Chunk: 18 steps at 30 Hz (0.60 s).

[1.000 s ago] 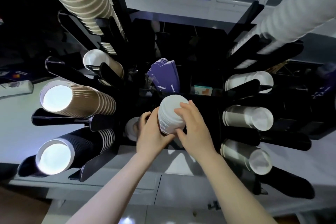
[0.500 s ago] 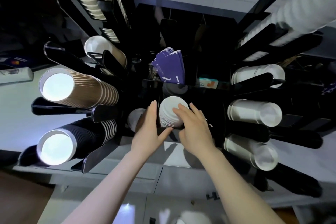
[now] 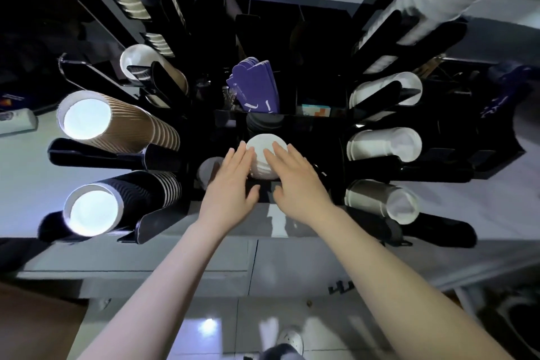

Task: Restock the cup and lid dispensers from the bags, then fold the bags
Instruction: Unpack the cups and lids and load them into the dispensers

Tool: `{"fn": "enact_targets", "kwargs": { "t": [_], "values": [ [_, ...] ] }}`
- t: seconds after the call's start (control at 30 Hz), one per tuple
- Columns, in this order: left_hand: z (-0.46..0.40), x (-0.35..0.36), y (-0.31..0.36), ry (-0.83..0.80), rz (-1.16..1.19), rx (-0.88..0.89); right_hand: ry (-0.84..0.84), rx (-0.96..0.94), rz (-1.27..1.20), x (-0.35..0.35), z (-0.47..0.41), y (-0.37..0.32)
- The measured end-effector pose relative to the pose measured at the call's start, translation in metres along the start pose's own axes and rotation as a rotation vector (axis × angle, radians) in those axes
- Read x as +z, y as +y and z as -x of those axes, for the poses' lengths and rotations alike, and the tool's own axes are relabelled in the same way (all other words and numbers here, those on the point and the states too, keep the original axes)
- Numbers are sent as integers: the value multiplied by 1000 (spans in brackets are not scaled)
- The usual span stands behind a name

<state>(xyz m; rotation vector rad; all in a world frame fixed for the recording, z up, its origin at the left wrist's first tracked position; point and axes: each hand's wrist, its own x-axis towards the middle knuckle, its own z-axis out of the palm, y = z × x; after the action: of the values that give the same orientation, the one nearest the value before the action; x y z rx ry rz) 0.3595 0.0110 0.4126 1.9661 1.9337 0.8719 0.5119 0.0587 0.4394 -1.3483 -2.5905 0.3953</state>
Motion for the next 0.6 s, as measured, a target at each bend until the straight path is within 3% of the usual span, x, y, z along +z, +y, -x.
{"fn": "enact_targets", "kwargs": {
  "t": [0.17, 0.37, 0.47, 0.6],
  "values": [
    [17, -23, 26, 63, -132, 112, 129, -59, -200, -21, 22, -4],
    [20, -56, 92, 313, -123, 205, 428, -224, -264, -84, 46, -6],
    [11, -54, 142, 361, -95, 283, 542, -268, -245, -120, 78, 17],
    [9, -9, 226, 362, -22, 335, 631, -188, -227, -151, 154, 85]
  ]
}}
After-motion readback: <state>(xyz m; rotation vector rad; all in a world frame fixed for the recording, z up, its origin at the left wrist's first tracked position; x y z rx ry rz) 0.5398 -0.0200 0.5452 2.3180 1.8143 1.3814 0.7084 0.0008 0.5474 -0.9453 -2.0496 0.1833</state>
